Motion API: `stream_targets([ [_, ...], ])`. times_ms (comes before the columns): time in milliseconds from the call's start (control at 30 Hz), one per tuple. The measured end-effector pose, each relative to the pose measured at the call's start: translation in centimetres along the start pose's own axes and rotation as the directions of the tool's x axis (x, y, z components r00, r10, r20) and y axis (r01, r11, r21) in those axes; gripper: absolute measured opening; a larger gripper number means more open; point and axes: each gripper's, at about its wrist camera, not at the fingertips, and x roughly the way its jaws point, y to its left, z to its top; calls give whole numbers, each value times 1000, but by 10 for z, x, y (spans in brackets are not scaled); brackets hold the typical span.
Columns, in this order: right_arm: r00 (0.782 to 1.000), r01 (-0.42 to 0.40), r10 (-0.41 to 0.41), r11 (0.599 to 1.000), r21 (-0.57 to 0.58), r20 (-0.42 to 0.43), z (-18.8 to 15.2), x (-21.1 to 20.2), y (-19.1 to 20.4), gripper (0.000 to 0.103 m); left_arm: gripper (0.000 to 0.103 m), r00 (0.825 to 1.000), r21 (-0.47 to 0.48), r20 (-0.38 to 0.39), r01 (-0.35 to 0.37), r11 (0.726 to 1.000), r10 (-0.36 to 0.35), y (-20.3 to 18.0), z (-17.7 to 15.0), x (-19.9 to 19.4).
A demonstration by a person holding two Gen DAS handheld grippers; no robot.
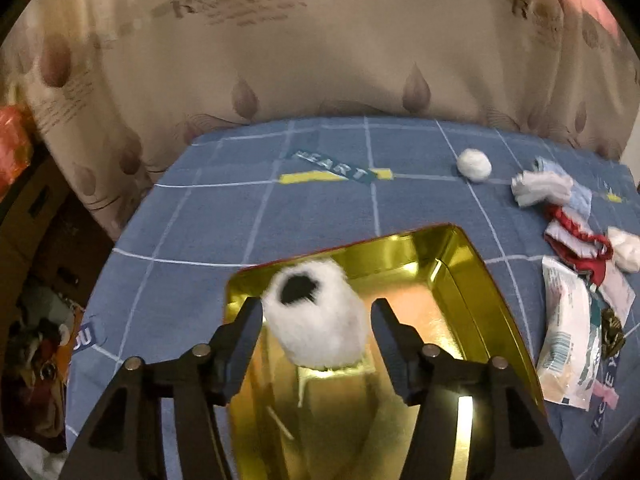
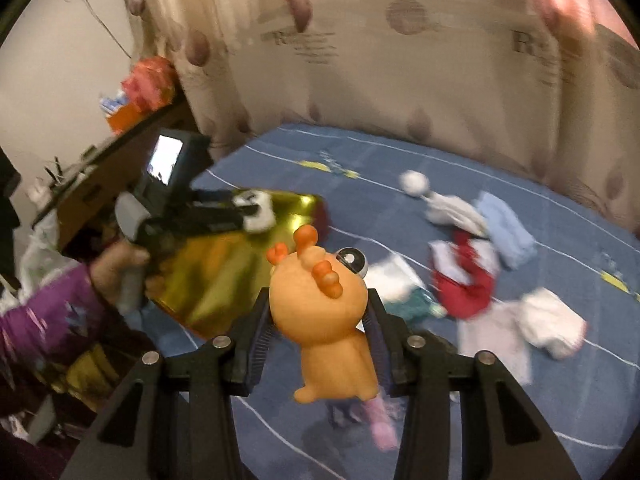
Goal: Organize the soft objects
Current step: 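Place the plush in the gold tray with left tool while right tool carries orange toy there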
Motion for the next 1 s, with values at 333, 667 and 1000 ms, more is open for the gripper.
stream_targets([
  [333,990,-123,122,992,-14,-71,64,106,55,42,60,990,-202,23,-134,970,142,39,-60,-97],
  [667,988,9,-11,1000,-18,-155,67,201,66,60,60,960,-249,99,-232,940,263,46,-101,-138],
  [1000,968,164,-185,978,130,168,6,51,7,97,60,991,-134,113,-57,989,72,7,-103,-138],
])
